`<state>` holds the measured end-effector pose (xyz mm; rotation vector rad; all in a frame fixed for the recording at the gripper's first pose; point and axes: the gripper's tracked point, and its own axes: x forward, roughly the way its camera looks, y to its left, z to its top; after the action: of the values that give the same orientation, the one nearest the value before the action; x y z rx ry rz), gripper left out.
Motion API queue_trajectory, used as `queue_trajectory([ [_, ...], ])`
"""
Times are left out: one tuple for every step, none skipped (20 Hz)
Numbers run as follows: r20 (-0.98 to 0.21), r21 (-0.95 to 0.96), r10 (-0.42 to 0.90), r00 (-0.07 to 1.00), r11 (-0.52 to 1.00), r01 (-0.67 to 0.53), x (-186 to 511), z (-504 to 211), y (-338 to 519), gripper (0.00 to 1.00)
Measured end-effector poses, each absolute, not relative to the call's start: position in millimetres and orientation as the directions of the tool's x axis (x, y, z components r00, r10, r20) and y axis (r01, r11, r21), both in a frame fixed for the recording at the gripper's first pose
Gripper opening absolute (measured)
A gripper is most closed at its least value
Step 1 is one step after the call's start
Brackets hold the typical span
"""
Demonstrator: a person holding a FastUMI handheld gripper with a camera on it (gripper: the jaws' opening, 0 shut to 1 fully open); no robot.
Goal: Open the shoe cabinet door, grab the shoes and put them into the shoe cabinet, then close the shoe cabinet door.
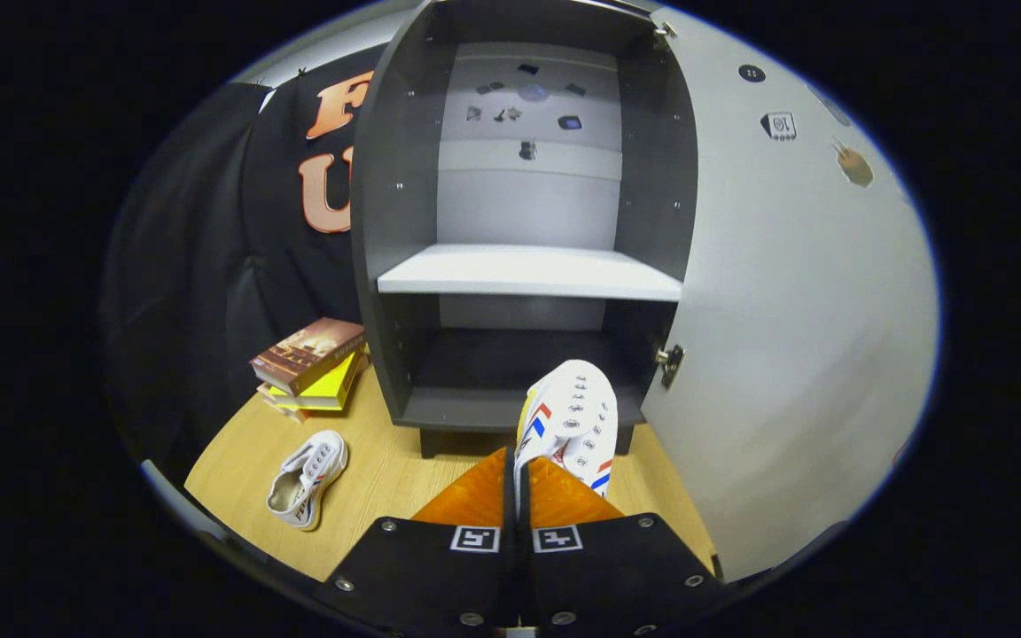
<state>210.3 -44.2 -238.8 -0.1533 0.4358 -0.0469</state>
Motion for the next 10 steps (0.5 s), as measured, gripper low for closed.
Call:
queue_trajectory([
  [-0.394, -0.162, -0.073, 0.916, 0.987, 0.009, 212.7, -221.0, -43.5, 0.0],
  [-0.372, -0.168, -0.071, 0.926, 0.986, 0.008, 215.9, -203.3, -43.7, 0.0],
  [-0.355, -0.175, -0.065, 0.933, 0.984, 0.002, 220.0, -187.0, -43.6, 0.0],
  [-0.339, -0.183, -0.061, 0.939, 0.983, -0.003, 224.1, -172.1, -43.4, 0.0],
  [-0.325, -0.19, -0.054, 0.944, 0.982, -0.009, 230.0, -157.5, -42.3, 0.0],
  [-0.307, -0.197, -0.048, 0.951, 0.98, -0.014, 236.6, -144.6, -40.9, 0.0],
  [-0.294, -0.204, -0.042, 0.955, 0.979, -0.02, 244.8, -135.0, -39.4, 0.0],
  [-0.283, -0.213, -0.035, 0.958, 0.977, -0.027, 252.5, -126.0, -37.4, 0.0],
  [-0.271, -0.218, -0.03, 0.962, 0.975, -0.031, 262.7, -117.2, -36.3, 0.0],
  [-0.266, -0.22, -0.023, 0.964, 0.975, -0.037, 272.7, -111.7, -33.2, 0.0],
])
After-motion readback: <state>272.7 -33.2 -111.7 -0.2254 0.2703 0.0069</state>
